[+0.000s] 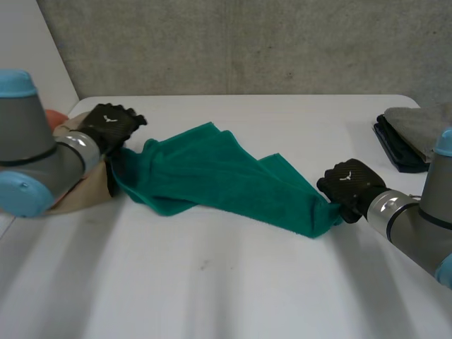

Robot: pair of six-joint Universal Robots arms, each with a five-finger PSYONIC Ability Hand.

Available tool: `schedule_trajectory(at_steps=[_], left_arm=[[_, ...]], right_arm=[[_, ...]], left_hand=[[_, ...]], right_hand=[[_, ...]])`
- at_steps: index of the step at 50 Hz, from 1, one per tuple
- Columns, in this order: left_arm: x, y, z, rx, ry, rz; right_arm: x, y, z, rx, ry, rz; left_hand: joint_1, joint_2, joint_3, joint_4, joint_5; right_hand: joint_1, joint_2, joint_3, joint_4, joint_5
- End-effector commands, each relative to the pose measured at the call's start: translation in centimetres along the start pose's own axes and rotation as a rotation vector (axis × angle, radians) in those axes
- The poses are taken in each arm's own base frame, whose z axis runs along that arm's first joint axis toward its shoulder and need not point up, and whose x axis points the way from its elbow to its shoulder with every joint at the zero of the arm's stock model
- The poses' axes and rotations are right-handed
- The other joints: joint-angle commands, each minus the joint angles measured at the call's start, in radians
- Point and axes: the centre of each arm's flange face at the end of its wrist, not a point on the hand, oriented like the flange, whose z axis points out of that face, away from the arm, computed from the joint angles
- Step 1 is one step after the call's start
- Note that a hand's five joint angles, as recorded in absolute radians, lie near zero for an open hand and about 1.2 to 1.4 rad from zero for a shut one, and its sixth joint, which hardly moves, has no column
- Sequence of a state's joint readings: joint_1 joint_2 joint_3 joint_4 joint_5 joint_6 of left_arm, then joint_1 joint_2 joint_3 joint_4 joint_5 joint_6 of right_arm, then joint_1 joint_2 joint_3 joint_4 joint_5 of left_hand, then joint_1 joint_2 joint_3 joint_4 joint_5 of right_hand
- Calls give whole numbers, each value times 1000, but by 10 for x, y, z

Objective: Fold the laundry.

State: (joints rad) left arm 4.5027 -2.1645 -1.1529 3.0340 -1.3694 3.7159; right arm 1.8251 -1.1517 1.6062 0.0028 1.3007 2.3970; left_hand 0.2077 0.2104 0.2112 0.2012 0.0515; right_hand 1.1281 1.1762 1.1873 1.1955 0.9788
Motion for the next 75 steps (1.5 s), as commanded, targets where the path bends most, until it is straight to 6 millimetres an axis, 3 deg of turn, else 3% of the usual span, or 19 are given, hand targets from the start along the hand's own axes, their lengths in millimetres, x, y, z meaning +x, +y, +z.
schedule_trajectory(at_steps=[1,10,22,31,35,36,39,44,45,49,52,56,61,66,71,72,73,74,75], left_arm=[[-31,29,6,-92,54,162],[-41,59,24,-112,118,247],[-14,59,38,-4,173,241],[-1,75,48,-35,177,293],[4,76,51,-26,185,337],[5,73,52,-17,185,345],[5,51,42,12,169,345],[-2,3,9,77,131,257],[-6,-17,-8,113,116,213],[-14,-62,-55,218,74,117],[-18,-82,-79,281,49,77],[-23,-110,-118,394,0,34],[-25,-129,-149,481,-21,3],[-10,-140,-170,527,24,-24],[9,-139,-177,524,83,-45],[11,-139,-177,520,91,-51],[14,-139,-179,518,99,-53],[20,-139,-181,512,115,-52],[23,-139,-182,508,123,-53]], right_arm=[[-4,5,4,-18,-14,1],[-4,5,4,-21,-11,1],[-5,11,6,-40,-13,7],[-4,12,7,-43,-11,15],[-5,13,8,-46,-14,20],[-3,13,9,-47,-11,25],[4,10,6,-51,11,46],[65,-17,-13,-16,153,151],[86,-31,-21,12,198,189],[126,-63,-36,90,255,282],[148,-76,-37,137,276,350],[180,-88,-16,229,333,432],[186,-96,19,296,360,466],[167,-93,67,346,356,476],[134,-72,121,385,378,467],[126,-70,127,389,367,462],[118,-67,134,390,356,459],[103,-61,143,371,326,450],[97,-59,145,353,316,441]], left_hand=[[-33,-36,-37,-27,-51],[20,18,17,27,2],[276,273,272,282,257],[405,402,401,411,386],[973,970,969,979,954],[1186,1184,1183,1193,1168],[1189,1186,1185,1195,1170],[1189,1186,1185,1195,1170],[1189,1186,1185,1195,1170],[1189,1186,1185,1195,1170],[1189,1186,1185,1195,1170],[1189,1186,1185,1195,1170],[1189,1186,1185,1195,1170],[1189,1186,1185,1195,1170],[1189,1186,1185,1195,1170],[1189,1186,1185,1195,1170],[1189,1186,1185,1195,1170],[1189,1186,1185,1195,1170],[1189,1186,1185,1195,1170]], right_hand=[[268,220,209,201,243],[268,220,209,201,243],[268,220,209,201,243],[268,220,209,201,243],[268,220,209,201,243],[268,220,209,201,243],[268,220,209,201,243],[268,220,209,201,243],[268,220,209,201,243],[268,220,209,201,243],[268,220,209,201,243],[268,220,209,201,243],[268,220,209,201,243],[268,220,209,201,243],[268,220,209,201,243],[201,153,142,134,176],[-227,-275,-286,-294,-252],[-954,-1002,-1013,-1021,-979],[-954,-1002,-1013,-1021,-979]])
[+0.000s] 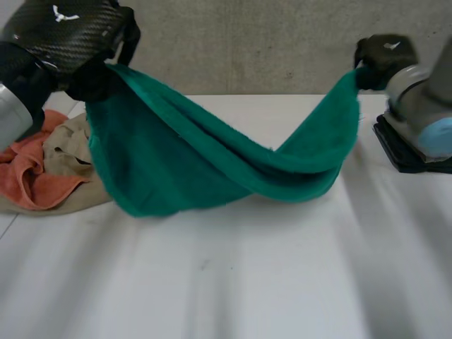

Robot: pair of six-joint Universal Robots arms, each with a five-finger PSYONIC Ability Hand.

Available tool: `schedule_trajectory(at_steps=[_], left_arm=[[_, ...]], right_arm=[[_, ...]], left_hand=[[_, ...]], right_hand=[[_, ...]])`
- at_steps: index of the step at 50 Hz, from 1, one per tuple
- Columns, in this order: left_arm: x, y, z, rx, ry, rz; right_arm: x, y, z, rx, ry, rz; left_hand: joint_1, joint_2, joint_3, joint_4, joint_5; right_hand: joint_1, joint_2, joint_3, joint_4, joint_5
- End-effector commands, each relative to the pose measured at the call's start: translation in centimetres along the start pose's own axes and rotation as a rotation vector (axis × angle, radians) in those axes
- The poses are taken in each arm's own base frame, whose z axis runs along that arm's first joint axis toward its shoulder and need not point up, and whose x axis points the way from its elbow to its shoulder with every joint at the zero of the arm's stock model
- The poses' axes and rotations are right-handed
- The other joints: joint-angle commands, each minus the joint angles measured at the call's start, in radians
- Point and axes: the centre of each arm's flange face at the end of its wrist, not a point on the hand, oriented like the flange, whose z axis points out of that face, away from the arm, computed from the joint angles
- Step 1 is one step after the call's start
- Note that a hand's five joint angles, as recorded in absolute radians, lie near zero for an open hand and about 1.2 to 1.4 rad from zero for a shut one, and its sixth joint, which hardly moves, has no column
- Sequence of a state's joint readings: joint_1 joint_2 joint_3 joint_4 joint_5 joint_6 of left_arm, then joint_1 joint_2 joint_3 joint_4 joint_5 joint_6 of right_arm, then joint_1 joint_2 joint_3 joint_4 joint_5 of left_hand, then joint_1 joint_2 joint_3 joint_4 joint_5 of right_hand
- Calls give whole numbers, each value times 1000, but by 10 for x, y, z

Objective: Fold the laundry.

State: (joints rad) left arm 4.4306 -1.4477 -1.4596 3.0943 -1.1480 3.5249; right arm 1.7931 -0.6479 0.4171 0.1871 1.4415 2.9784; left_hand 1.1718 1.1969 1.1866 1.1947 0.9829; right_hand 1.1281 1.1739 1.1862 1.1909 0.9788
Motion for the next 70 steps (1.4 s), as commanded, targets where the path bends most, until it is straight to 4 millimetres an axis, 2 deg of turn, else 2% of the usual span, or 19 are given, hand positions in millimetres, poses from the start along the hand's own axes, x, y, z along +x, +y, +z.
schedule_trajectory(at_steps=[1,4,8,11,16,22,30,37,39,40,42,47,50,51,55,59,63,66,70], left_arm=[[28,-2,-7,-25,73,-38],[39,-4,-9,-37,99,-54],[44,-12,-9,-39,91,-54],[39,-28,-7,-8,55,-50],[39,-45,-8,29,50,-46],[40,-57,-6,58,52,-49],[42,-76,-7,96,41,-70],[42,-79,-6,96,29,-79],[41,-79,-7,95,26,-82],[40,-78,-7,90,20,-85],[37,-74,-6,77,8,-85],[27,-48,-2,-16,-34,-73],[24,-32,-1,-72,-43,-56],[21,-16,1,-123,-47,-38],[14,37,9,-305,-27,8],[11,87,17,-458,31,2],[18,123,32,-514,105,-41],[15,131,53,-457,111,-38],[-6,117,98,-251,20,-5]], right_arm=[[-50,66,12,-44,-64,-38],[-52,68,6,-94,-48,-61],[-31,42,-8,-162,32,-33],[-13,1,-39,-240,67,8],[2,-17,-87,-395,14,63],[-10,13,-157,-655,-79,171],[-67,71,-198,-638,-216,286],[-98,99,-181,-471,-182,291],[-99,102,-173,-441,-150,279],[-98,104,-168,-433,-120,271],[-96,105,-167,-445,-92,258],[-79,83,-169,-469,-64,183],[-60,44,-174,-444,-126,31],[-50,25,-178,-436,-176,-58],[-21,-3,-184,-468,-297,-226],[0,-8,-183,-609,-364,-309],[1,-8,-171,-692,-429,-319],[-7,-9,-154,-641,-426,-315],[-10,-25,-111,-414,-320,-300]], left_hand=[[224,199,210,202,239],[224,199,210,202,239],[224,199,210,202,239],[224,199,210,202,239],[224,199,210,202,239],[224,199,210,202,239],[224,199,210,202,239],[224,199,210,202,239],[224,199,210,202,239],[224,199,210,202,239],[224,199,210,202,239],[224,199,210,202,239],[224,199,210,202,239],[224,199,210,202,239],[224,199,210,202,239],[224,199,210,202,239],[224,199,210,202,239],[224,199,210,202,239],[224,199,210,202,239]], right_hand=[[-954,-999,-1012,-1016,-979],[-954,-999,-1012,-1016,-979],[-954,-999,-1012,-1016,-979],[-954,-999,-1012,-1016,-979],[-954,-999,-1012,-1016,-979],[-954,-999,-1012,-1016,-979],[-901,-947,-959,-964,-926],[-593,-639,-651,-656,-618],[-359,-405,-417,-422,-384],[-38,-84,-96,-101,-63],[267,221,209,204,242],[268,222,210,205,243],[268,222,210,205,243],[268,222,210,205,243],[268,222,210,205,243],[268,222,210,205,243],[268,222,210,205,243],[268,222,210,205,243],[268,222,210,205,243]])
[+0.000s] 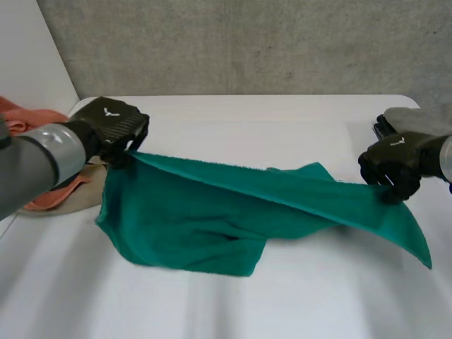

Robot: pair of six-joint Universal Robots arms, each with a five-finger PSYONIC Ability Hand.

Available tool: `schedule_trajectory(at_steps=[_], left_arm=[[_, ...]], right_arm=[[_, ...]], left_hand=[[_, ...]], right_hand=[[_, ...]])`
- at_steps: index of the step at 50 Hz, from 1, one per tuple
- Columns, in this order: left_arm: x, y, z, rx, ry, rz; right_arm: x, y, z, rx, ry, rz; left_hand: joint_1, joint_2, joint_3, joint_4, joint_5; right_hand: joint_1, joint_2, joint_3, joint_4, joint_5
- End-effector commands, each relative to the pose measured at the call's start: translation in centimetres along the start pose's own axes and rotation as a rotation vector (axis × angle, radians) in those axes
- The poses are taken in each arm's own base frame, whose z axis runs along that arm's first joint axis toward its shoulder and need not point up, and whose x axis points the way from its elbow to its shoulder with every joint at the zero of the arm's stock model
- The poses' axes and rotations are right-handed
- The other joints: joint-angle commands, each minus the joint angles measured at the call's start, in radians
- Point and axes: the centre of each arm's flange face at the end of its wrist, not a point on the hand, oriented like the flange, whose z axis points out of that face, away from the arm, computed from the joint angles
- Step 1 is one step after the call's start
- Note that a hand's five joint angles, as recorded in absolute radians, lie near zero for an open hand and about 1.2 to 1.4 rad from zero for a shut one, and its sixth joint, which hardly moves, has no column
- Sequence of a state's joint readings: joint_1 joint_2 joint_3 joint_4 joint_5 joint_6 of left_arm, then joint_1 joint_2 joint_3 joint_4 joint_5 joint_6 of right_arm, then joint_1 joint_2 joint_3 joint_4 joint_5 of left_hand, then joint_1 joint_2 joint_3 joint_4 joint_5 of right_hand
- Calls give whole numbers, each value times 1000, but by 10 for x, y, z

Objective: Fold the laundry.

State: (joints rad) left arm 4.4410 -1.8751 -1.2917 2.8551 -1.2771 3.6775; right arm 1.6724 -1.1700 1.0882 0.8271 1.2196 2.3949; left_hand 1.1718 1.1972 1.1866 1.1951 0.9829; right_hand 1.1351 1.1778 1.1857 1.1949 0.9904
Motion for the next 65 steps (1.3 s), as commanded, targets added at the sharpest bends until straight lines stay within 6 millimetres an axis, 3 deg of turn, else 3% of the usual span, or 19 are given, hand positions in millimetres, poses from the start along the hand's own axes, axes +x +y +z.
schedule_trajectory(at_steps=[1,6,9,13,15,19,20,23,24,27,28,36,38,42,47,52,56,59,65], left_arm=[[-34,-54,54,335,-129,15],[-74,-129,38,674,-354,-14],[-92,-157,24,843,-470,-58],[-102,-169,13,949,-543,-72],[-99,-162,16,917,-529,-78],[-86,-126,33,772,-460,-102],[-77,-109,40,703,-424,-114],[-62,-80,50,601,-371,-134],[-51,-60,55,530,-339,-145],[-32,-29,62,431,-288,-165],[-19,-9,67,361,-255,-176],[30,73,84,90,-124,-171],[35,77,85,61,-105,-157],[37,71,79,50,-90,-150],[35,59,71,74,-96,-145],[28,51,63,92,-110,-155],[30,50,59,95,-99,-165],[32,51,57,92,-90,-170],[39,52,55,86,-73,-165]], right_arm=[[32,-59,40,321,211,24],[76,-113,29,680,489,61],[95,-139,6,890,603,88],[103,-147,-13,962,602,80],[104,-144,-15,941,574,75],[97,-132,-8,862,468,74],[93,-124,-2,813,421,86],[87,-108,12,717,348,107],[81,-95,23,645,297,113],[72,-72,41,532,228,111],[65,-55,55,453,187,97],[19,24,122,159,29,-40],[12,37,136,115,23,-56],[16,38,136,110,74,2],[26,31,119,137,166,105],[28,33,84,167,221,191],[14,43,62,137,219,197],[2,53,54,103,203,189],[-24,90,49,19,161,151]], left_hand=[[224,199,210,201,239],[224,199,210,201,239],[224,199,210,201,239],[224,199,210,201,239],[224,199,210,201,239],[224,199,210,201,239],[224,199,210,201,239],[224,199,210,201,239],[224,199,210,201,239],[224,199,210,201,239],[224,199,210,201,239],[224,199,210,201,239],[224,199,210,201,239],[224,199,210,201,239],[224,199,210,201,239],[224,199,210,201,239],[224,199,210,201,239],[224,199,210,201,239],[224,199,210,201,239]], right_hand=[[261,218,211,201,231],[261,218,211,201,231],[261,218,211,201,231],[261,218,211,201,231],[261,218,211,201,231],[261,218,211,201,231],[261,218,211,201,231],[261,218,211,201,231],[261,218,211,201,231],[261,218,211,201,231],[261,218,211,201,231],[261,218,211,201,231],[261,218,211,201,231],[-676,-719,-727,-736,-706],[-816,-859,-867,-876,-846],[-843,-886,-894,-903,-873],[-829,-871,-879,-888,-858],[-802,-845,-853,-862,-832],[-515,-557,-565,-574,-544]])
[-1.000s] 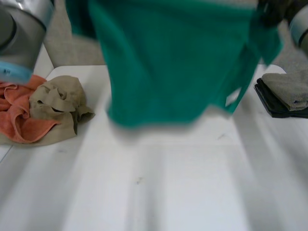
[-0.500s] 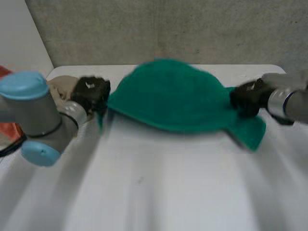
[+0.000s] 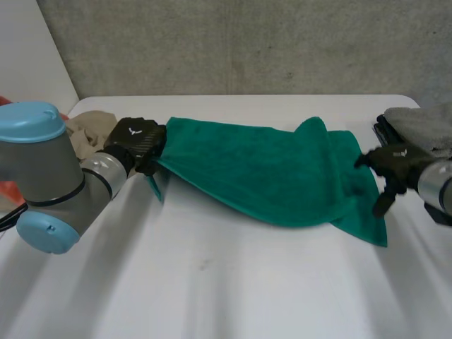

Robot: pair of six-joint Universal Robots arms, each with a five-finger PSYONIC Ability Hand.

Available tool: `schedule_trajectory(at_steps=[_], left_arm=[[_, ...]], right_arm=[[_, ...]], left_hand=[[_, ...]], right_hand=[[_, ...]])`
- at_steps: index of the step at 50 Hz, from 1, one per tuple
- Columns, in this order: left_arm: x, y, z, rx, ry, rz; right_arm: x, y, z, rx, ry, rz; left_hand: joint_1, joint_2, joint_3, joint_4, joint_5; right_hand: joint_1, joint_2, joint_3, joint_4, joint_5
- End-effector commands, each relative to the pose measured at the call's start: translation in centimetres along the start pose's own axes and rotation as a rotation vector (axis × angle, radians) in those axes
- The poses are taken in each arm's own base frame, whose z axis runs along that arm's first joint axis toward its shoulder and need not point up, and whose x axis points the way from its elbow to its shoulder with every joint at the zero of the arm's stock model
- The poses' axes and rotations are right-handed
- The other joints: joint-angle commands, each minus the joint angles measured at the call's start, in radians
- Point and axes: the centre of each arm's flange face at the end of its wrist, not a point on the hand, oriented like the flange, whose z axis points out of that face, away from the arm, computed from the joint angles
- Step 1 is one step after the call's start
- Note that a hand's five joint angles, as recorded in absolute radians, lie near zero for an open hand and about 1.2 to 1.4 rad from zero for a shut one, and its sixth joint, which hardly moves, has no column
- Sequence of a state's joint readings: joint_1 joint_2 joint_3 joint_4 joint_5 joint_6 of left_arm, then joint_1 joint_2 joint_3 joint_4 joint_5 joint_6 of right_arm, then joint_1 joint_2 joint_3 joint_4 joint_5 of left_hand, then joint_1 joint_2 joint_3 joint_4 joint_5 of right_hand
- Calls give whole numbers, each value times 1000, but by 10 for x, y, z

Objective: Fold the laundry.

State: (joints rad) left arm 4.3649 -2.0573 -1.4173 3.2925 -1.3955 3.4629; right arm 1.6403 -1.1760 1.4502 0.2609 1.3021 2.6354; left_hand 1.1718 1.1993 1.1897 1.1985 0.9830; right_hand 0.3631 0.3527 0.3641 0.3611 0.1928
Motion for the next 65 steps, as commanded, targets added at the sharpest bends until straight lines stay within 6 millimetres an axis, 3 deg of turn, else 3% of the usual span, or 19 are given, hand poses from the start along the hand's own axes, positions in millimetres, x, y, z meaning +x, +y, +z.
schedule_trajectory(at_steps=[1,11,28,34,35,36,40,43,47,52,58,62,65], left_arm=[[6,2,-2,-8,17,1],[6,-3,-4,8,28,-2],[2,-2,-4,6,21,-5],[2,-3,-4,8,22,-2],[3,-3,-4,7,24,1],[3,-2,-4,7,22,1],[4,0,-6,-12,24,-1],[5,4,-10,-51,35,-3],[7,4,-24,-108,57,30],[14,6,-58,-266,130,167],[21,20,-92,-524,256,265],[23,25,-89,-566,283,287],[19,26,-64,-516,248,307]], right_arm=[[-21,43,-15,-85,-44,-54],[-30,63,6,59,-8,-95],[-21,65,43,89,-6,-130],[-17,58,52,124,1,-176],[-16,57,54,133,5,-179],[-14,55,56,145,17,-189],[-6,45,59,175,52,-199],[-6,44,54,153,42,-182],[5,31,32,118,45,-166],[16,22,-19,-92,-37,-216],[14,35,-57,-393,-276,-303],[12,32,-51,-405,-301,-334],[11,25,-36,-354,-252,-301]], left_hand=[[224,197,207,198,239],[224,197,207,198,239],[224,197,207,198,239],[224,197,207,198,239],[224,197,207,198,239],[224,197,207,198,239],[224,197,207,198,239],[224,197,207,198,239],[224,197,207,198,239],[224,197,207,198,239],[224,197,207,198,239],[224,197,207,198,239],[224,197,207,198,239]], right_hand=[[272,283,271,274,268],[108,118,107,110,104],[296,306,295,298,292],[630,640,629,632,626],[729,740,728,731,725],[1030,1041,1029,1032,1026],[1033,1044,1032,1035,1029],[1033,1044,1032,1035,1029],[1033,1044,1032,1035,1029],[1033,1044,1032,1035,1029],[1033,1044,1032,1035,1029],[1033,1044,1032,1035,1029],[1033,1044,1032,1035,1029]])
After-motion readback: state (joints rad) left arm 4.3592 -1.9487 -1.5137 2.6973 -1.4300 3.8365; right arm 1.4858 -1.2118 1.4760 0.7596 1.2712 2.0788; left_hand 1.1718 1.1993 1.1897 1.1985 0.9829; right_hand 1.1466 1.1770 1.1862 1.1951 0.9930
